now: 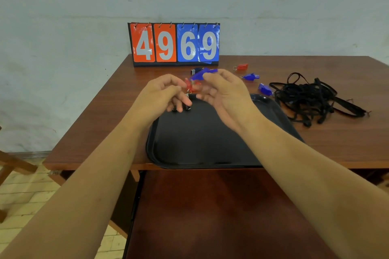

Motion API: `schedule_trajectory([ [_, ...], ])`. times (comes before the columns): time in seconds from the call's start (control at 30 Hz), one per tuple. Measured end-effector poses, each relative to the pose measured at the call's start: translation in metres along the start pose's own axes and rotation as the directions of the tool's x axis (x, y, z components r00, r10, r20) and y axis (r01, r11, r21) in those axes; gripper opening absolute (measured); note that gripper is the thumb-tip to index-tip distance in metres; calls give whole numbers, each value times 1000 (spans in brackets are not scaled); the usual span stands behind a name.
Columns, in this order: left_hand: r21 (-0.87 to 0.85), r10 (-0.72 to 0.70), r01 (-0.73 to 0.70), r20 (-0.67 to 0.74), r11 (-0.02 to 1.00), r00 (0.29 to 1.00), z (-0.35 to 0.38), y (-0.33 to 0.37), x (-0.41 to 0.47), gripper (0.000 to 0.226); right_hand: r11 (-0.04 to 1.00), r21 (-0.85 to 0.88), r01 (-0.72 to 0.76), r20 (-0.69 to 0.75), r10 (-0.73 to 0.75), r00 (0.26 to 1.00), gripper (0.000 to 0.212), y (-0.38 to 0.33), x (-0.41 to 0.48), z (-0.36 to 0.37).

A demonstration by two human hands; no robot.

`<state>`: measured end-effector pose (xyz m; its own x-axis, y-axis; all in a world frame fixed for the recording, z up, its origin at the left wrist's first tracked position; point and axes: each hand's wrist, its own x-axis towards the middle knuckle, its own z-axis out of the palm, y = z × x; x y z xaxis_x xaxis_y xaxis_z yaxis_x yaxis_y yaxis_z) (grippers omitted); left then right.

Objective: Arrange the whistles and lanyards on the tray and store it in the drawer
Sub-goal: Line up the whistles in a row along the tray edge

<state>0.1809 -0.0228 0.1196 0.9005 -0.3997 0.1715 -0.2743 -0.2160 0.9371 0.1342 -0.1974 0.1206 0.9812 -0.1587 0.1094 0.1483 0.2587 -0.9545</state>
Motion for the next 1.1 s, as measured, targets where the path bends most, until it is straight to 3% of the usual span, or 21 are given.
schedule_trajectory([
  [0.07, 50, -19, 22, -65, 999, 998, -1, -1, 6, 21, 997, -76, 20, -74, -26, 997, 11, -7, 3, -6],
  [0.13, 76, -39, 48, -116, 996, 992, -5, -5, 13, 22, 951, -311, 0, -124, -40, 991, 4, -8, 8, -16],
  [0.27, 213, -80, 116, -173, 970, 982, -9, -12, 35, 19, 612, -785, -98, -135, -15, 991, 15, 8, 18, -35],
  [0.37, 312, -81, 120, -135, 942, 988, -10, -20, 53, 16, 391, -915, -104, -108, 12, 994, 24, 22, 28, -40],
  [0.47, 449, -72, 97, -73, 888, 995, -10, -25, 71, 20, 264, -958, -110, -103, 40, 994, 30, 31, 36, -37],
  [0.63, 562, -93, 66, 20, 825, 995, -14, -32, 98, 38, 255, -962, -93, -88, 30, 996, 36, 36, 39, -32],
  [0.7, 606, -106, 52, 53, 794, 993, -15, -35, 104, 49, 277, -957, -86, -84, 21, 996, 33, 34, 35, -33],
  [0.83, 640, -157, 50, 110, 766, 982, -15, -47, 117, 61, 223, -973, -57, -46, 56, 997, 26, 37, 37, -31],
  [1.1, 665, -163, -8, 196, 747, 967, -14, -63, 137, 55, 193, -980, -48, -41, 40, 998, 25, 47, 51, -17],
])
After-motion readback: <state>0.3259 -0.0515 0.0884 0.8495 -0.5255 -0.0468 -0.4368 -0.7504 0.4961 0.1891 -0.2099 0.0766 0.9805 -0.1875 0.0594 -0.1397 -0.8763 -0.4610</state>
